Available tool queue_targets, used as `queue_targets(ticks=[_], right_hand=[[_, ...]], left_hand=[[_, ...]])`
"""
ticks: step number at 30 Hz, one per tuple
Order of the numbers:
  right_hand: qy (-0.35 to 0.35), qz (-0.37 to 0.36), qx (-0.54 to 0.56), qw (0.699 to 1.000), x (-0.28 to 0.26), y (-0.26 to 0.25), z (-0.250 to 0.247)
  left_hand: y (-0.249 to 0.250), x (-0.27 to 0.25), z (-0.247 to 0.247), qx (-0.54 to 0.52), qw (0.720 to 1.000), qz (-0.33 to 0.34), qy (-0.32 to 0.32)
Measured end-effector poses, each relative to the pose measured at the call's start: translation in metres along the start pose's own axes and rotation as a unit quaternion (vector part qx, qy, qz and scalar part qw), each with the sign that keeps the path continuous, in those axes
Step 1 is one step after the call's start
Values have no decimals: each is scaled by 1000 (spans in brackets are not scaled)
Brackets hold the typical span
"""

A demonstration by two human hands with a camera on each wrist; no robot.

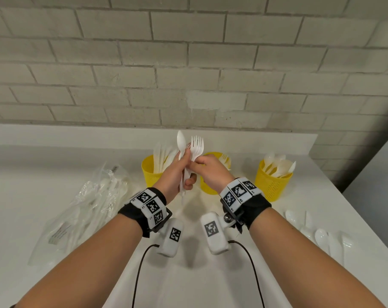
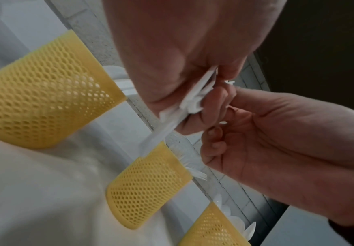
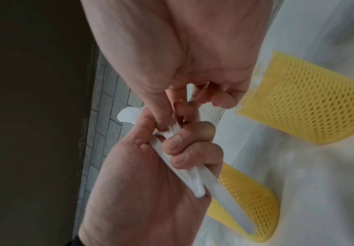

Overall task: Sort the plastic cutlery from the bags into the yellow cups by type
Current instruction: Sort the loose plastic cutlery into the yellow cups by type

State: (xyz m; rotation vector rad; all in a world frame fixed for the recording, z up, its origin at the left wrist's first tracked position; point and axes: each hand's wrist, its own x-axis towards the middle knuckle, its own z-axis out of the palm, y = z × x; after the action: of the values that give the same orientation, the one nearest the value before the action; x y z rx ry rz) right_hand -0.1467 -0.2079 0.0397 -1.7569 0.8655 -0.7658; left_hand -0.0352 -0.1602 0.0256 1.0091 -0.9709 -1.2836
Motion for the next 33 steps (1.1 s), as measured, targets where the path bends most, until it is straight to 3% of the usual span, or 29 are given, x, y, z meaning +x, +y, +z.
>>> queue_targets(ticks=[5,8,12,16,20,25,28,31,33], right_hand=[[12,37,-52,998,11,14,-13],[33,33,-29,998,14,8,-24],[138,11,-4,990,28,-7,-56],[206,14,13,978,45,-7,-76],[215,55,-19,975,61,14,-72],[135,99,-129,977,54,29,-71],[148,90,-72,982,43,25,-77],[181,31,-14,983,28,9,-80],[147,3,78,986,11,-3,-81]], left_hand=[[-2,7,19,65,997,6,39],[-3,14,29,98,994,-1,47],[-1,24,31,89,995,2,42],[-2,29,24,108,990,18,94],[-6,29,22,172,974,35,144],[-10,30,25,196,966,50,161],[-12,31,31,196,965,47,166],[-16,35,40,236,952,66,184],[-20,38,51,267,939,89,198]])
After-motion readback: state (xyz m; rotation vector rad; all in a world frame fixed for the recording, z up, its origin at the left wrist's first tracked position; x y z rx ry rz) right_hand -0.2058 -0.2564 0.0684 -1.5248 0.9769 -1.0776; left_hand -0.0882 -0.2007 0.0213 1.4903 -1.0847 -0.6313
